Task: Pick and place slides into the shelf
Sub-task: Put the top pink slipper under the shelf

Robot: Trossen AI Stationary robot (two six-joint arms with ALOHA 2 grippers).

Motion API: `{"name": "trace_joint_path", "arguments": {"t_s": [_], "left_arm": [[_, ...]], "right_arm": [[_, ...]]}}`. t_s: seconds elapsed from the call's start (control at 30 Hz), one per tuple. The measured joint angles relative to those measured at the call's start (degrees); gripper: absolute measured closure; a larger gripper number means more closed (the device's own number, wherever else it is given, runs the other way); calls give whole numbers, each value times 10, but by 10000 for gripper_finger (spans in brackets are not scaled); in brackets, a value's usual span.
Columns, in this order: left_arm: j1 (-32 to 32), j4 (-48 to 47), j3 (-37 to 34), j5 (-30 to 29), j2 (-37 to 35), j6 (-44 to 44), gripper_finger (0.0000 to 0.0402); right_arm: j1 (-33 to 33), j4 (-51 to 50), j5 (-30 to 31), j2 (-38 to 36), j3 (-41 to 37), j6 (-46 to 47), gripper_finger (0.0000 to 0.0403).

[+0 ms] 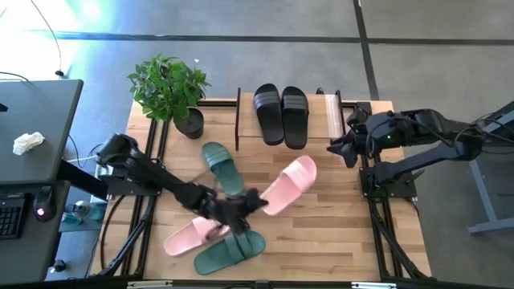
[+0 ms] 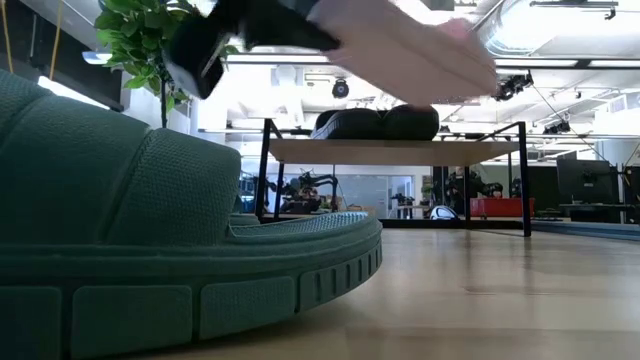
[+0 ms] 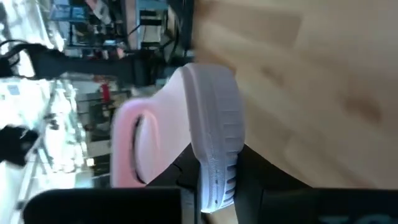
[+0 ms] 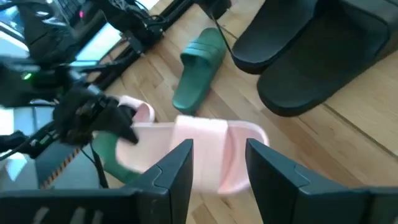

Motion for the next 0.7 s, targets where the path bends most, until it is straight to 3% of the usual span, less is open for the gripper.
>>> {"name": "trace_joint_path", "arguments": {"t_s": [0.27,0.5,0.6,0.7], "left_arm": [[11,-123,182,-85,137,-141,362],[35,-193,283,-84,230,-223,363],[49,-193,305,-80,261,-227,363],[65,-192,331,-79,286,-229,363]], "right_arm": [[58,-65,32,-10,0,39,265],[143,-152,96,-14,0,135,265],[189,-159,131,-14,0,155,265],[230,-147,128,-14,0,168,267]]}}
